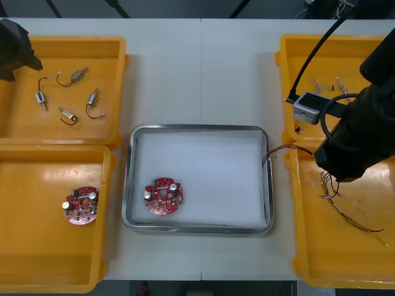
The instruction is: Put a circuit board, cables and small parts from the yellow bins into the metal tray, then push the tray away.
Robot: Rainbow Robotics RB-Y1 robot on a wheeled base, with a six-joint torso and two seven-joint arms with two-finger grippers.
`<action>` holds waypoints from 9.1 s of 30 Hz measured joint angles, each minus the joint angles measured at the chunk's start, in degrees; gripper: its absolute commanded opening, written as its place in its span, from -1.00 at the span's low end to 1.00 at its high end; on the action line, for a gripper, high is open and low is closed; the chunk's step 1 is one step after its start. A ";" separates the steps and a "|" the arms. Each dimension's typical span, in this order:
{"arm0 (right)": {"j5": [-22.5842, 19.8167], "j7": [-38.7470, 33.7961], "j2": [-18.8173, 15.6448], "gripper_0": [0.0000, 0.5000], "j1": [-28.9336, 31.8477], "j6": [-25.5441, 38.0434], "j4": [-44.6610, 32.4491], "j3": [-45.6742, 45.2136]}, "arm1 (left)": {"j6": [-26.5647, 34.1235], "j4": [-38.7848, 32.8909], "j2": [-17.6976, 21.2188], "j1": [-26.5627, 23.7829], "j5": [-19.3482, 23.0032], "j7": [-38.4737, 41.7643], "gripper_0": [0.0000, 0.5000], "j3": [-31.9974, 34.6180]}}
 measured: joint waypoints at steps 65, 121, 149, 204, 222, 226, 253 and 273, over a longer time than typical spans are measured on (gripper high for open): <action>20.86 23.68 17.95 1.00 -13.85 -27.82 16.37 44.39 | -35.78 38.54 -3.60 -6.88 -13.54 -19.12 1.00 -21.35; 2.48 -30.59 -0.77 1.00 1.91 -0.48 17.18 -12.26 | -45.61 49.24 -7.52 -7.04 -13.65 -19.12 1.00 -28.11; 7.22 -8.01 -2.27 1.00 -6.61 -13.32 53.44 -8.99 | -46.75 52.20 -7.94 -7.04 -8.46 -19.13 -0.37 -28.11; 13.55 30.58 10.94 0.95 -17.86 -43.39 89.73 7.97 | -3.97 22.09 -2.48 -9.96 -1.05 -20.45 -1.00 -12.86; 13.51 30.58 11.70 -0.80 -18.69 -43.94 91.40 10.11 | 3.67 0.43 -9.83 -3.70 -9.79 8.16 -1.00 -10.37; 13.45 30.58 11.82 -1.00 -18.78 -43.94 91.49 10.11 | 6.79 -1.79 -13.17 -2.47 -14.11 8.06 -1.00 -10.30; 14.03 35.14 6.43 -1.00 -18.97 -23.65 75.23 -0.52 | 6.27 -9.04 -29.88 8.00 -32.41 8.09 -1.00 -17.43; 14.06 35.14 5.89 -1.00 -18.97 -6.96 61.46 -9.37 | -2.93 -3.52 -30.93 7.99 -37.37 8.21 -0.99 -28.24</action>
